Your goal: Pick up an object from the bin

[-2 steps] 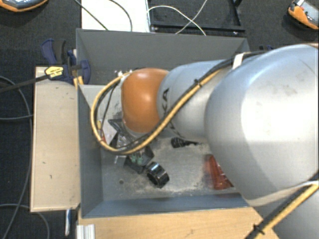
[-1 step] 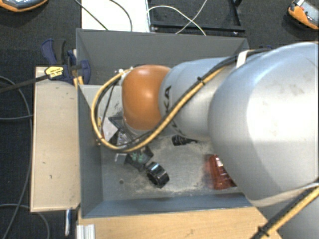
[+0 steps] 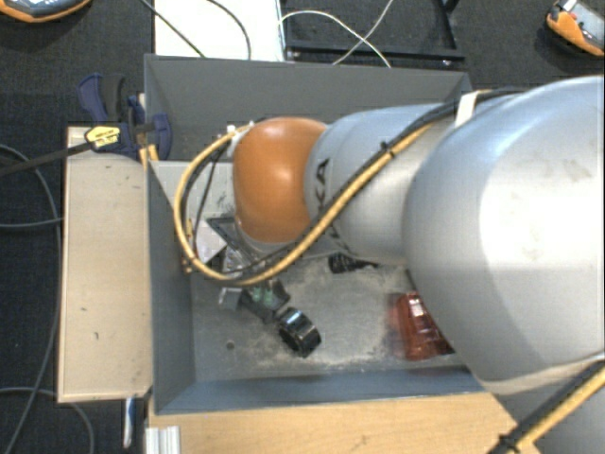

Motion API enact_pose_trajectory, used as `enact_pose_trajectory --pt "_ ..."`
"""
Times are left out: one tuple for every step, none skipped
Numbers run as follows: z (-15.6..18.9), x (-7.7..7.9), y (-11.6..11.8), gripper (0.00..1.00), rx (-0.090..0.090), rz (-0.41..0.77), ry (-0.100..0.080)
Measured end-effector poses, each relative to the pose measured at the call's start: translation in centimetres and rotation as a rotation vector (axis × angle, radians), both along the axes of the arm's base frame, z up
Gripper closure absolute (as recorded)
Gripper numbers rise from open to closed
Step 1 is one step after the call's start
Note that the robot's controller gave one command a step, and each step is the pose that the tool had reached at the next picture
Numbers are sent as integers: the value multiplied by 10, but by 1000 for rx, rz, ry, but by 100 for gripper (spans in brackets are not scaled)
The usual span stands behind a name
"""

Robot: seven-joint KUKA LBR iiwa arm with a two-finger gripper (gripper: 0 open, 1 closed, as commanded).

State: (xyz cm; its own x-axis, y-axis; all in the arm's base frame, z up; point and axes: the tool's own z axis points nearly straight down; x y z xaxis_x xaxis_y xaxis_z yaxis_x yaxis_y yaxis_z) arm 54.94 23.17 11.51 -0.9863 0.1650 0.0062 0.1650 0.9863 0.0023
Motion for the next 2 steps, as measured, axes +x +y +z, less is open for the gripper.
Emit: enact_pose_trajectory --pt "9 1 0 100 1 0 -2" --pt "23 -1 -1 100 -2 0 5"
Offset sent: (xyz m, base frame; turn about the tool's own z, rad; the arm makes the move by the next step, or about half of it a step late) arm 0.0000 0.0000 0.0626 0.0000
